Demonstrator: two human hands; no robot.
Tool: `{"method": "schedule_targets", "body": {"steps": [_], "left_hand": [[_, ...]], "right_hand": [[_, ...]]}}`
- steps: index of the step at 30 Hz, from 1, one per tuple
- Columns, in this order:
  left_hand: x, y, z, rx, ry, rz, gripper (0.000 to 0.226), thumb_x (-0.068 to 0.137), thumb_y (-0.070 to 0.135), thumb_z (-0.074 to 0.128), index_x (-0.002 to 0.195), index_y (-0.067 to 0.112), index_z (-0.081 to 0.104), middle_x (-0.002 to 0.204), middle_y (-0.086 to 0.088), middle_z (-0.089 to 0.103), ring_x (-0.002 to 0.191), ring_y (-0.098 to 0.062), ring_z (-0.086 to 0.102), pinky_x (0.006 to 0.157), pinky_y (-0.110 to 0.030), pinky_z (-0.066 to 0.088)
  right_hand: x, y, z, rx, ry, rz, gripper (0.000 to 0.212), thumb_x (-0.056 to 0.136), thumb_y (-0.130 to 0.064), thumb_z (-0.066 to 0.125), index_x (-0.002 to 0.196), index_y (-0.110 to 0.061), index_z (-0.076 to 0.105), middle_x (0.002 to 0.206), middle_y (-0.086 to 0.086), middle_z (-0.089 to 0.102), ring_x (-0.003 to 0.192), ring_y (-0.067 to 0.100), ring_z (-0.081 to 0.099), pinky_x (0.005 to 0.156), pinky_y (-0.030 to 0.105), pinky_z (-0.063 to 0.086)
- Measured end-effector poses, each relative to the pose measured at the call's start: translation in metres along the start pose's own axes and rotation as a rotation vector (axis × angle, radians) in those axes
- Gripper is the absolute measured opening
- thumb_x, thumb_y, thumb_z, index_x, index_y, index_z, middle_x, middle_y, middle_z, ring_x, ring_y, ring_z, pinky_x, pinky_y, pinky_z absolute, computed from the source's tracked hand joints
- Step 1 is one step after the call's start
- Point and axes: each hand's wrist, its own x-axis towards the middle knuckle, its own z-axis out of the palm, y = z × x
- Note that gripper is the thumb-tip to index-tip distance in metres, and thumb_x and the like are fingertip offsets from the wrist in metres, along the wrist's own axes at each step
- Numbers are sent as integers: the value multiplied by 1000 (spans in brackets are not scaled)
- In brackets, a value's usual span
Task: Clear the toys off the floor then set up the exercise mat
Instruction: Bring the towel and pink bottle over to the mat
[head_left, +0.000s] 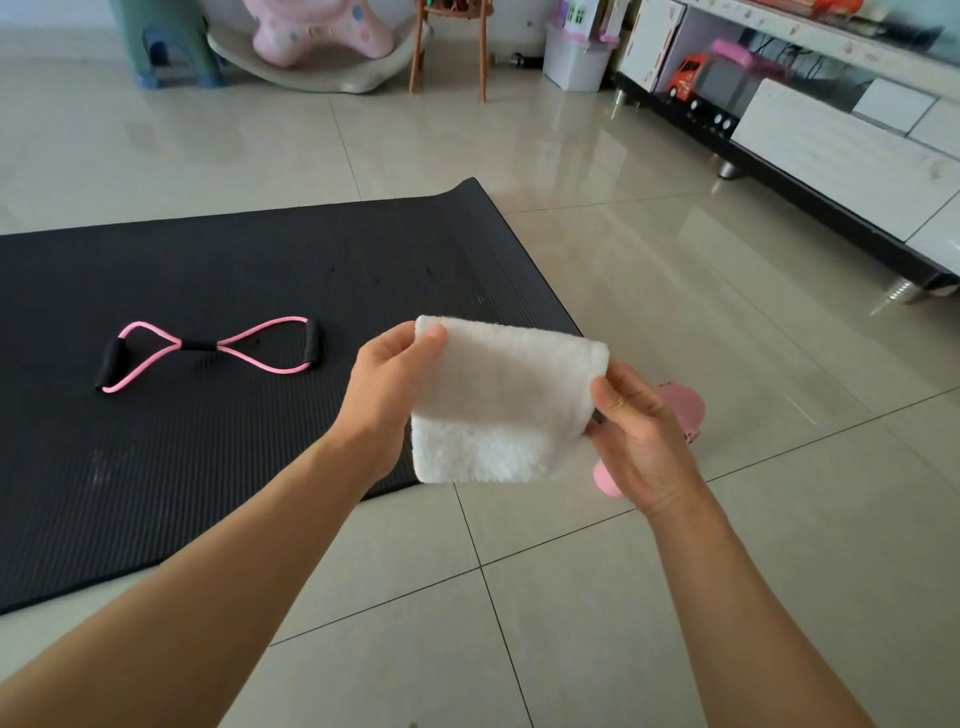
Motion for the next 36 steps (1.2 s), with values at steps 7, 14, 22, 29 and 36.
{"method": "schedule_targets", "body": {"steps": [7, 14, 22, 29, 36], "left_hand": [[-1, -4, -7, 28, -262, -66, 41, 84, 11, 62, 119, 30, 51, 100, 5, 68, 88, -15, 69, 68, -30, 57], [12, -16, -9, 76, 57, -243, 64, 85, 17, 66, 138, 30, 33, 109, -14, 61, 96, -31, 64, 88, -45, 53], [7, -18, -1, 1038, -208, -105, 58, 80, 3, 59, 133, 18, 40, 126, -8, 39, 103, -22, 45, 80, -28, 44], [8, -17, -5, 685, -129, -140, 10, 78, 21, 60, 82, 11, 59, 93, -6, 59, 82, -20, 57, 66, -31, 49], [6, -28, 1, 507, -134, -316, 44, 86, 36, 61, 120, 13, 44, 112, -9, 55, 80, -25, 63, 47, -26, 51]], "right_hand": [[-8, -4, 2, -162, -66, 92, 65, 77, -16, 65, 137, -22, 38, 123, 0, 62, 115, 20, 59, 92, 38, 49], [-10, 3, -2, -208, 55, 124, 74, 84, 2, 60, 132, -44, 29, 97, 2, 70, 92, 15, 67, 80, 30, 53], [-13, -2, 9, -948, -45, 173, 62, 83, -8, 65, 133, -31, 39, 119, -14, 48, 109, 8, 50, 85, 19, 44], [-17, 8, 0, -558, 151, 131, 28, 74, -28, 76, 96, -17, 62, 91, -4, 65, 83, 13, 62, 64, 13, 48], [-29, 47, -17, -81, 14, 495, 88, 54, -30, 89, 126, -2, 47, 111, 9, 68, 98, 26, 67, 76, 43, 56]]}}
